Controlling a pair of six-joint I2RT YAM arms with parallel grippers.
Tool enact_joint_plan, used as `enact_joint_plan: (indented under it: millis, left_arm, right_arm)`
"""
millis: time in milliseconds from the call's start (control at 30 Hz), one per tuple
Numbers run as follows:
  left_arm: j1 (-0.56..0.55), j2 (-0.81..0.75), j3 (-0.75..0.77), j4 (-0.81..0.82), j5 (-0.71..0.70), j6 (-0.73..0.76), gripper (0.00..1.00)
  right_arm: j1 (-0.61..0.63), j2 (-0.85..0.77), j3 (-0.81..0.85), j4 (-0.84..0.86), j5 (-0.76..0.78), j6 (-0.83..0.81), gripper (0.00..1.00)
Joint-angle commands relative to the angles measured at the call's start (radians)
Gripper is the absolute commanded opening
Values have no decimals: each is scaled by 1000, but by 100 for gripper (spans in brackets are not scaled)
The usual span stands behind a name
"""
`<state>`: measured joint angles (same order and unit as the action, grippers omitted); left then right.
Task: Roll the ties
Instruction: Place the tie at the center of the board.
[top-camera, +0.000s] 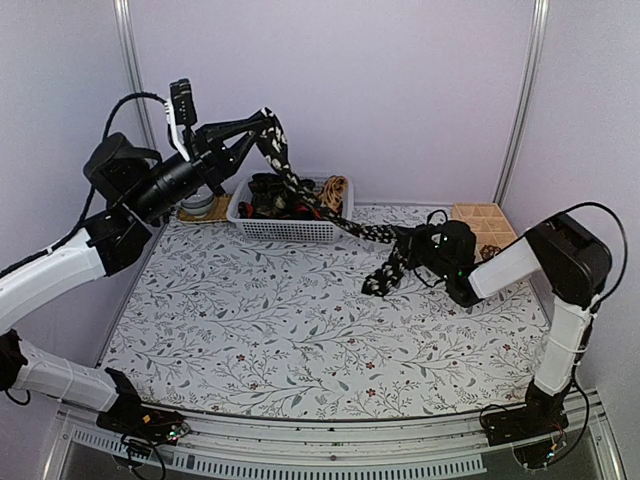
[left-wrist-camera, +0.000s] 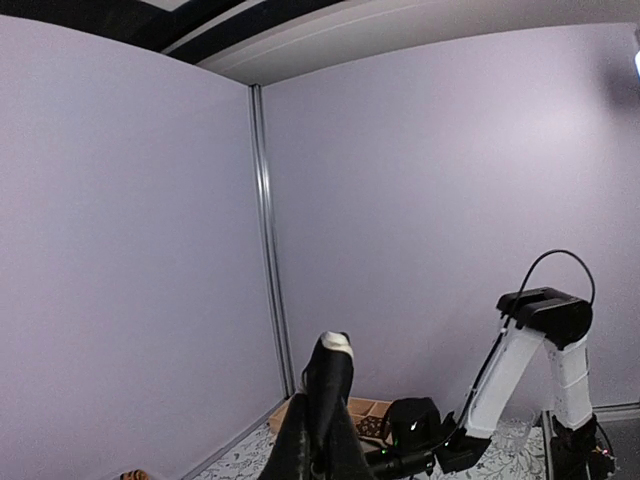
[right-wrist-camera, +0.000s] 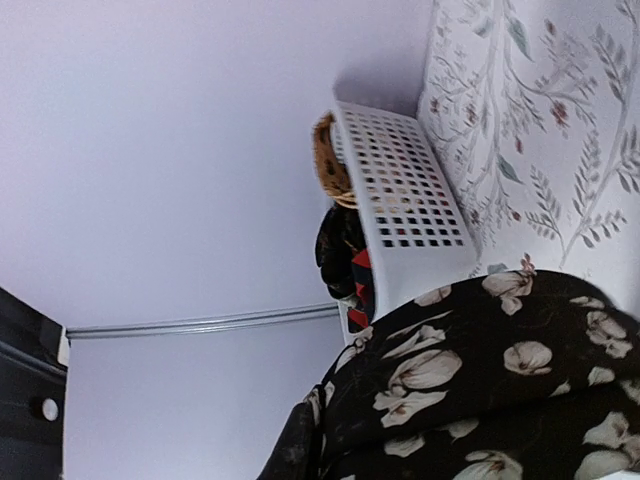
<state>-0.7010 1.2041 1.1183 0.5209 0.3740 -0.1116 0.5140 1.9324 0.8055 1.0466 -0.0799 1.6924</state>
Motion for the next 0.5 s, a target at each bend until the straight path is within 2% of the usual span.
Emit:
enact_joint_plan:
  millis: [0, 100, 200, 300, 467]
  left_arm:
    - [49, -137, -201, 80, -141, 12, 0]
    - [80, -239, -335, 58, -225, 4, 0]
    - [101, -314, -433, 12, -269, 10, 0]
    - [107, -339, -499, -57, -262, 3, 0]
    - [103, -336, -537, -231, -320, 61, 0]
  right_arm:
    - [24, -402, 18, -437, 149, -454, 16]
    - [22, -500, -1, -525, 262, -603, 28]
    - [21, -532, 9, -606, 281, -684, 40]
    - [39, -524, -34, -673, 233, -702, 53]
    - [80, -493, -159, -773, 141, -625, 71]
